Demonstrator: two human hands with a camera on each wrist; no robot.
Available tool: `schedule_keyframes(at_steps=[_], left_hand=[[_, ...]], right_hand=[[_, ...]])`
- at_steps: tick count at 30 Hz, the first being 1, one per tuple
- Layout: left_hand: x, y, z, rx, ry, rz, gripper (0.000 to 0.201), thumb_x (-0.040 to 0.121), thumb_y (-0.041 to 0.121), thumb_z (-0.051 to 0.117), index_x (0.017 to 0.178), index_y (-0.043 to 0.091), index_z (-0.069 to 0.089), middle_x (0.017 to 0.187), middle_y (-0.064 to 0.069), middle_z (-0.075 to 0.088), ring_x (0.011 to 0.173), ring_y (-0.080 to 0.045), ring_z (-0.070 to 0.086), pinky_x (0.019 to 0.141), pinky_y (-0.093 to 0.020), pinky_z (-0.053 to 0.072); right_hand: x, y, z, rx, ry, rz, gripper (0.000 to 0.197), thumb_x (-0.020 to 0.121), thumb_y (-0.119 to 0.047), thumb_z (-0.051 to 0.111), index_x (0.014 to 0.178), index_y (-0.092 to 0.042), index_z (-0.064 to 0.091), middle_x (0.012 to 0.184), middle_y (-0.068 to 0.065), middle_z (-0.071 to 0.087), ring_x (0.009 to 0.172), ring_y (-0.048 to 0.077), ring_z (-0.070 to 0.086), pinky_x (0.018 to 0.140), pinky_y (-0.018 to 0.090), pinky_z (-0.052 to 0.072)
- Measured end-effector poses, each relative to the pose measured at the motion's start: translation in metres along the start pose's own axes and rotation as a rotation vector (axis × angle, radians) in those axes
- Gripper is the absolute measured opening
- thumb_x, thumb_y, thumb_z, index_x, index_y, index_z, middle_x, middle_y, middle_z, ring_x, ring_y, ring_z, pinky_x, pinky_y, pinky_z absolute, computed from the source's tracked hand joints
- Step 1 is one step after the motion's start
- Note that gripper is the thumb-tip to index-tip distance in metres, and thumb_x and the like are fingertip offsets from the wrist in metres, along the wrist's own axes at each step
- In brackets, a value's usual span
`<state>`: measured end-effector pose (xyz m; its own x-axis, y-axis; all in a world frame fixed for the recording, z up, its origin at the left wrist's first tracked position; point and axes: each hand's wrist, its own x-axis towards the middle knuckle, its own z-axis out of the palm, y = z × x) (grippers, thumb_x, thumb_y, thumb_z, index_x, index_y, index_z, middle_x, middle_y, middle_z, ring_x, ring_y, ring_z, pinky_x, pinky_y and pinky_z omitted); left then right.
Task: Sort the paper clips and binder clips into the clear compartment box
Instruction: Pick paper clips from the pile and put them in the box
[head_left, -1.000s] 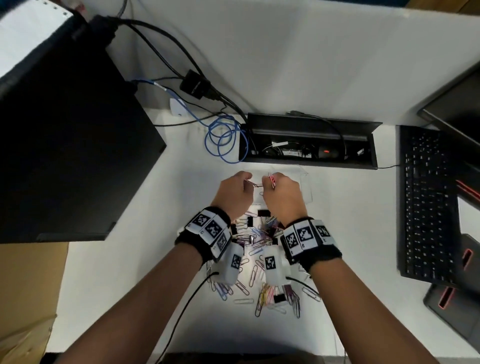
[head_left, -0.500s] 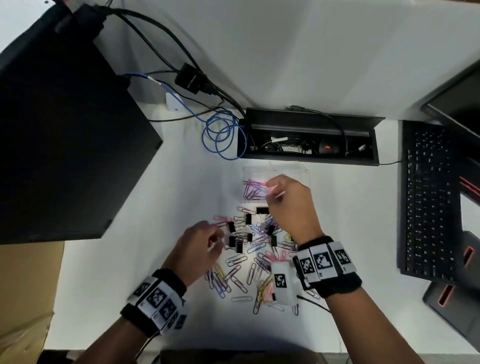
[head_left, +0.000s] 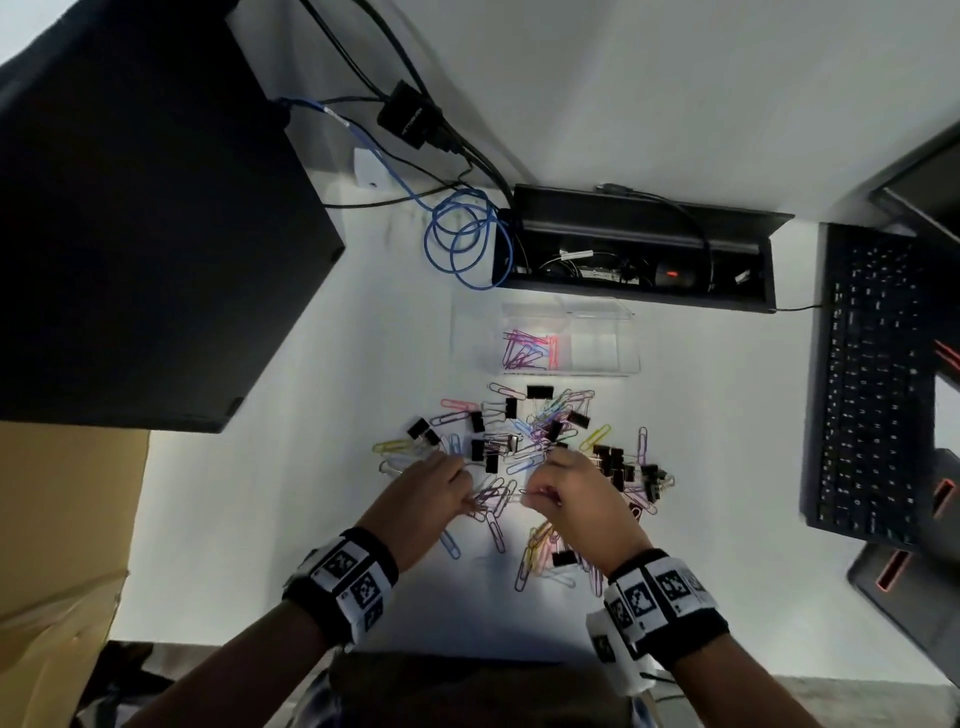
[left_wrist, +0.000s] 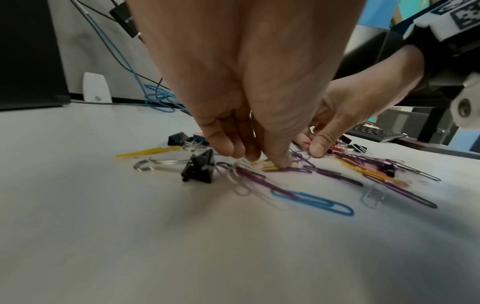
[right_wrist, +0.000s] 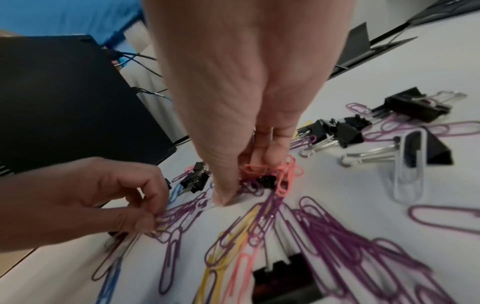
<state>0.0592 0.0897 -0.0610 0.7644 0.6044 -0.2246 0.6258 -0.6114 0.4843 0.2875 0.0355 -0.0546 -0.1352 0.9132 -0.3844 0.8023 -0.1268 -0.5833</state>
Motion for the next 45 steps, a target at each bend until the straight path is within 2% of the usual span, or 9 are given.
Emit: schedule_keyframes(at_steps=[4,13,16,20,24,28,35,40,45], left_hand=[[0.000,0.000,-0.016,-0.277,0.070,-0.124,0.016,0.089,0.014,0.061,0.077,0.016,0.049,0.076,0.001,0.053,0.073,-0.014,0.044,0.065,-0.027,0.034],[-0.005,-0.006,-0.020,-0.950,0.094,-0.416,0.031,0.092,0.004,0.054,0.114,0.025,0.062,0.090,-0.003,0.068,0.080,-0.018,0.069,0.077,-0.025,0.055],[-0.003,-0.001,-0.022,-1.098,0.094,-0.534,0.019,0.084,0.011,0.047,0.090,0.017,0.064,0.082,-0.005,0.062,0.073,-0.019,0.063,0.072,-0.031,0.052],[-0.001,0.003,-0.026,-1.167,0.052,-0.639,0.010,0.067,0.019,0.043,0.071,0.012,0.049,0.062,-0.009,0.049,0.062,-0.020,0.045,0.062,-0.032,0.038],[-0.006,0.009,-0.020,-0.899,0.002,-0.461,0.023,0.082,0.023,0.062,0.073,0.015,0.043,0.062,0.004,0.040,0.057,-0.010,0.034,0.058,-0.027,0.030],[-0.011,0.004,-0.007,-0.301,-0.015,-0.190,0.029,0.078,0.033,0.073,0.097,0.019,0.058,0.091,0.005,0.058,0.082,-0.010,0.054,0.072,-0.026,0.043],[-0.001,0.004,0.004,-0.017,-0.011,-0.027,0.020,0.075,0.018,0.078,0.072,0.018,0.058,0.074,0.002,0.056,0.063,-0.015,0.054,0.060,-0.024,0.040],[-0.005,0.007,-0.007,-0.285,0.027,-0.132,0.013,0.097,0.018,0.049,0.086,0.013,0.046,0.084,-0.002,0.046,0.073,-0.011,0.041,0.068,-0.026,0.036],[0.001,0.015,-0.040,-0.889,0.016,-0.285,0.008,0.099,0.010,0.044,0.091,0.007,0.043,0.076,-0.009,0.059,0.062,-0.012,0.052,0.058,-0.021,0.043]], right_hand=[[-0.002,-0.005,-0.004,0.153,0.099,-0.006,0.010,0.088,-0.030,0.068,0.082,-0.023,0.067,0.081,-0.015,0.059,0.085,0.010,0.050,0.072,0.027,0.044],[0.000,-0.023,-0.007,0.681,0.111,0.150,0.023,0.098,0.001,0.043,0.106,-0.014,0.060,0.081,0.012,0.062,0.073,0.019,0.061,0.072,0.022,0.052],[0.003,-0.021,0.000,0.474,0.052,0.092,0.024,0.099,-0.005,0.042,0.103,-0.018,0.061,0.079,-0.007,0.054,0.067,-0.001,0.050,0.065,0.013,0.041],[0.006,-0.013,0.014,0.034,-0.044,-0.045,0.021,0.084,-0.022,0.065,0.104,-0.025,0.060,0.094,-0.012,0.045,0.082,0.011,0.050,0.077,0.029,0.045],[0.010,-0.006,0.024,-0.017,0.026,-0.111,0.016,0.078,-0.022,0.075,0.086,-0.019,0.062,0.088,-0.005,0.045,0.076,0.017,0.050,0.072,0.035,0.047],[0.009,-0.004,0.027,-0.055,0.054,-0.147,0.007,0.088,-0.025,0.065,0.084,-0.020,0.061,0.088,-0.003,0.053,0.083,0.020,0.053,0.076,0.036,0.045],[0.000,-0.013,0.012,0.265,0.063,-0.019,0.006,0.095,-0.016,0.053,0.090,-0.018,0.055,0.073,-0.006,0.055,0.076,0.016,0.047,0.065,0.030,0.037],[0.000,-0.024,0.000,0.494,0.097,0.127,0.023,0.103,-0.016,0.039,0.117,-0.017,0.058,0.078,0.000,0.054,0.072,0.006,0.050,0.067,0.017,0.041],[0.012,-0.029,-0.009,0.986,0.097,0.424,0.029,0.102,-0.012,0.039,0.101,-0.015,0.067,0.083,0.004,0.049,0.067,0.008,0.042,0.055,0.020,0.029]])
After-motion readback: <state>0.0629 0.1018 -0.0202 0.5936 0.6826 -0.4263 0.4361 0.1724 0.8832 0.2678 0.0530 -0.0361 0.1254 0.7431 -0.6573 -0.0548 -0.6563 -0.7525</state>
